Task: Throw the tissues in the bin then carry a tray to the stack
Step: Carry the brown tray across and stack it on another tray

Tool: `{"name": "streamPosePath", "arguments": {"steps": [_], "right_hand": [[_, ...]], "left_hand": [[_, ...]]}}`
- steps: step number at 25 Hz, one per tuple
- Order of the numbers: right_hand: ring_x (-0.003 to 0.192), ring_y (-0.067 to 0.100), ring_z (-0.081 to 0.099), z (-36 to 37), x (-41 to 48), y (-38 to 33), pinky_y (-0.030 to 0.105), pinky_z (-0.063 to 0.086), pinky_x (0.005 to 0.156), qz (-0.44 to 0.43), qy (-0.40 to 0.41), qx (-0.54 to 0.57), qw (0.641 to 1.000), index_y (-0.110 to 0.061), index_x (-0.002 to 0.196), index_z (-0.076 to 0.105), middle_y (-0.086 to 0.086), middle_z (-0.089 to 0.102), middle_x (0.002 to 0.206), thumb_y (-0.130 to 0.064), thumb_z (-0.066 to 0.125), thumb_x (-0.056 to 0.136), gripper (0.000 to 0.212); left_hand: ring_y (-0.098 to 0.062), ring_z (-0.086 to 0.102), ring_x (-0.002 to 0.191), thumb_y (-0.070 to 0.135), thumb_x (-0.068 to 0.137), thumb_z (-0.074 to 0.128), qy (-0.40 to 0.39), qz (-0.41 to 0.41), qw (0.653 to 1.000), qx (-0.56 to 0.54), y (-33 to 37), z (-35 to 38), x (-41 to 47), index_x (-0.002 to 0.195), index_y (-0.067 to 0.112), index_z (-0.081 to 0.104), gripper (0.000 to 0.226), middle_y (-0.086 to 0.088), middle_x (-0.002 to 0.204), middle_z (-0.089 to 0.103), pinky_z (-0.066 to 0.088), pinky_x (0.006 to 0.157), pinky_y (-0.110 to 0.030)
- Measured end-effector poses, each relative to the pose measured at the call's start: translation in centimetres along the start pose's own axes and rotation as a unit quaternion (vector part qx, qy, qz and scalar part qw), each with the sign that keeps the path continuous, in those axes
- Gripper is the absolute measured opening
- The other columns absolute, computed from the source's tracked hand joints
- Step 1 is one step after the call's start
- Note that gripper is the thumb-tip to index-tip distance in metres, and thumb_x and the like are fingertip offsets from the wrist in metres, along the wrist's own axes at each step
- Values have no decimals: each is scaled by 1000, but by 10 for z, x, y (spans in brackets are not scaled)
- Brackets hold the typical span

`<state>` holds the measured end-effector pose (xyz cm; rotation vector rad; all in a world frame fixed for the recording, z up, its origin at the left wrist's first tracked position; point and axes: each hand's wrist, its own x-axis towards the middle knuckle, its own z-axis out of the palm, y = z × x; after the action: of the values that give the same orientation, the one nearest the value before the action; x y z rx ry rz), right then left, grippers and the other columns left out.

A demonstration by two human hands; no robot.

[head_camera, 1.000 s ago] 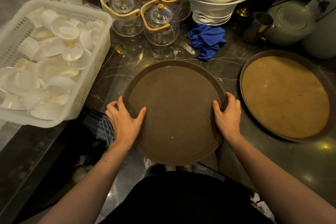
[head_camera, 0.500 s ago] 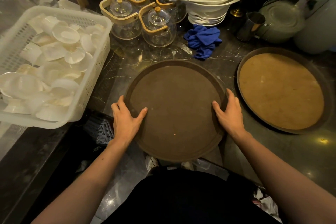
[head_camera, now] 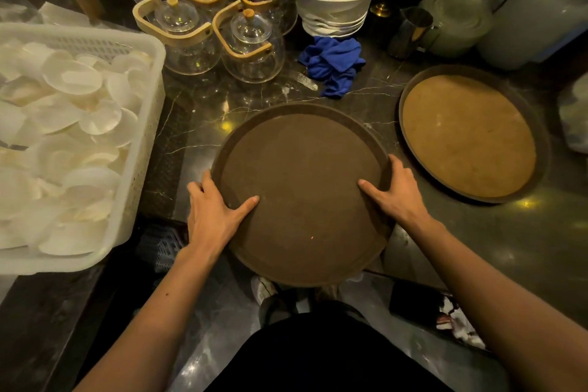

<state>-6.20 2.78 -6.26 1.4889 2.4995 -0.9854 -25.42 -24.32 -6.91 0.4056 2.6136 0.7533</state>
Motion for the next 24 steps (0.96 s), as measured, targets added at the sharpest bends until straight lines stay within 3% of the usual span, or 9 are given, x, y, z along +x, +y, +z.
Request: {"name": "streamPosePath", "arguments": {"steps": [9, 14, 24], "right_hand": [[130, 29, 42, -12, -38, 18, 41, 37, 106, 5, 106, 72, 992, -13, 149, 28, 12, 42, 140, -55, 72, 78, 94], [124, 28, 46, -53, -40, 56, 35, 38, 102, -4, 176, 100, 979, -10, 146, 34, 14, 46, 132, -49, 75, 78, 88], [119, 28, 51, -157, 0, 186, 41, 42, 104, 16, 221, 168, 961, -12, 142, 43, 13, 51, 126, -46, 77, 76, 82]], "left_hand": [[-31, 49, 117, 48, 60, 86, 7, 48, 994, -95, 28, -7, -13, 142, 12, 33, 105, -12, 127, 36, 43, 104, -41], [-30, 45, 122, 47, 61, 86, 10, 99, 990, -101, 87, 8, -22, 146, 13, 29, 108, -11, 129, 35, 39, 106, -40], [-28, 46, 123, 49, 58, 86, 7, 123, 989, -84, 227, 102, -67, 146, 13, 30, 110, -11, 133, 36, 39, 103, -34]]}}
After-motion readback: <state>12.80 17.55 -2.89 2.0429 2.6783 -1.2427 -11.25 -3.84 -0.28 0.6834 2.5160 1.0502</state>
